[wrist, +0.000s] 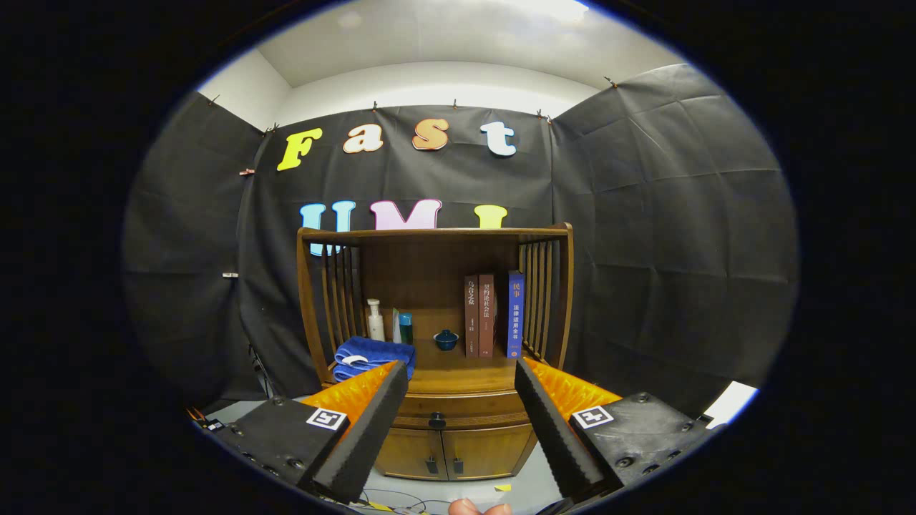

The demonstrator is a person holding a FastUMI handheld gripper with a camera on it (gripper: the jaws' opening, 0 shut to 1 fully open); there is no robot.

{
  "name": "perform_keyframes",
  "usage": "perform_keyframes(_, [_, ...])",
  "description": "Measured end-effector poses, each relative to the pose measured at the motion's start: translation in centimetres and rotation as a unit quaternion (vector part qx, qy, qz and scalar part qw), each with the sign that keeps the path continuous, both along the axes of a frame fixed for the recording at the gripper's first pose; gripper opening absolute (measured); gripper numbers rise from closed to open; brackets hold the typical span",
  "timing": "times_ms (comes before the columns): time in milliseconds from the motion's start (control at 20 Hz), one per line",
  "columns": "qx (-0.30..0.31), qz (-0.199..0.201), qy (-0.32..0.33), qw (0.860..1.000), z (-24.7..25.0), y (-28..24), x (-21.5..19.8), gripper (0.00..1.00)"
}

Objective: Pull open the drawer, take out the items inside it, and place them on the countertop above the cabinet.

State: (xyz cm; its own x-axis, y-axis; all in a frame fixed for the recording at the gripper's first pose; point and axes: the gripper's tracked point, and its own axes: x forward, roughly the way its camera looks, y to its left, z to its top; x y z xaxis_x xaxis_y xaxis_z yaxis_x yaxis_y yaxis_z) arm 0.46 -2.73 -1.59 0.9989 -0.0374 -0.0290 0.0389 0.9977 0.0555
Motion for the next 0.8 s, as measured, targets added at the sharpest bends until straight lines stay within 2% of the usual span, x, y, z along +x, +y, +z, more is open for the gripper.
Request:
perform_keyframes(250, [-0.002,0.000,-0.013,1.000,-2.1,0.0,0.9,0.99])
perform_keyframes(550, [0.009,0.016,-0.013,1.000,-11.3,1.2,3.7,0.99])
perform_keyframes(800, [0.022,0.032,0.022,0.999,-20.3,2.7,7.6,0.99])
